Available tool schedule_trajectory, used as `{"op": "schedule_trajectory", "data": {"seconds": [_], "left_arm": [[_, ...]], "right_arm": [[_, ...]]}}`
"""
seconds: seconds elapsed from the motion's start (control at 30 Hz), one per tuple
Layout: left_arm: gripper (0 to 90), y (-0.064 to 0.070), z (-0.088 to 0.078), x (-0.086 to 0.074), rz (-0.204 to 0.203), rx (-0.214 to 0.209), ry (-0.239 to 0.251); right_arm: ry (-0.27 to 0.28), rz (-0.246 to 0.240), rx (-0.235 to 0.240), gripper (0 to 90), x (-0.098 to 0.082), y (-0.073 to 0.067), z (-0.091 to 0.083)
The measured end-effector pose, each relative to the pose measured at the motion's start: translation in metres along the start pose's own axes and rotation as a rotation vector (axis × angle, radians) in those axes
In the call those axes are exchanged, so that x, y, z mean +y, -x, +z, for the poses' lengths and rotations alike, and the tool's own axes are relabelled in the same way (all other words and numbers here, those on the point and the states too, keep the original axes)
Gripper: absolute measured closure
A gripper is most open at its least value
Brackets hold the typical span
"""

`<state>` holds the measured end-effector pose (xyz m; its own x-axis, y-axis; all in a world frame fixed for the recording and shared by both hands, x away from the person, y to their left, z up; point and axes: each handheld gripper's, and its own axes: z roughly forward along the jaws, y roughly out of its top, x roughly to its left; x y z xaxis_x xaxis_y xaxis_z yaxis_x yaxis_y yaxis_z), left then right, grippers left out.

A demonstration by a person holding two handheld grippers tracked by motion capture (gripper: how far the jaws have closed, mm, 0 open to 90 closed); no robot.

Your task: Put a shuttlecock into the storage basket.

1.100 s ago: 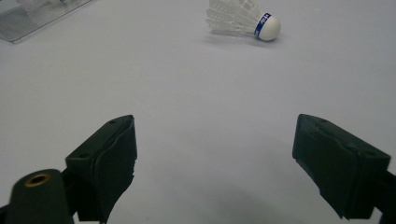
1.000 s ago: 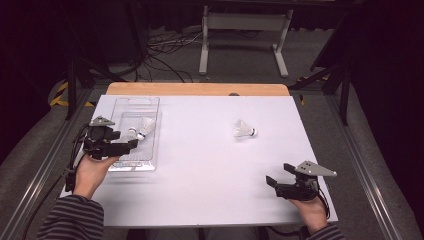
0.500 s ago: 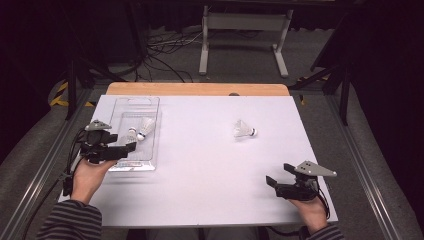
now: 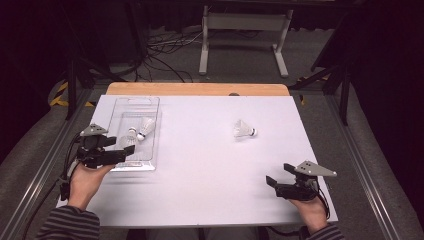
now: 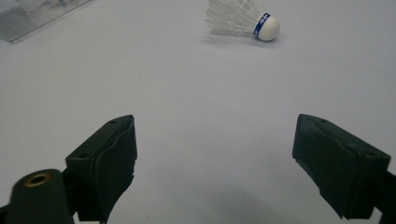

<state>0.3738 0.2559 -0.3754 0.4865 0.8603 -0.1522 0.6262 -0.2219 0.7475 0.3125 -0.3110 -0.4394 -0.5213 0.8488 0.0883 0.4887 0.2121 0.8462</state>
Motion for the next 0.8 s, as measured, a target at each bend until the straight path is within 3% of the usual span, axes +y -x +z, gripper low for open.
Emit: {"op": "schedule_trajectory", "data": {"seconds": [0.8], "left_arm": [[22.5, 0.009, -0.01, -0.019, 0.022, 0.002, 0.039]], "right_arm": [[-0.003, -0.002, 0.003, 14.5, 0.0, 0.0, 0.0]]}}
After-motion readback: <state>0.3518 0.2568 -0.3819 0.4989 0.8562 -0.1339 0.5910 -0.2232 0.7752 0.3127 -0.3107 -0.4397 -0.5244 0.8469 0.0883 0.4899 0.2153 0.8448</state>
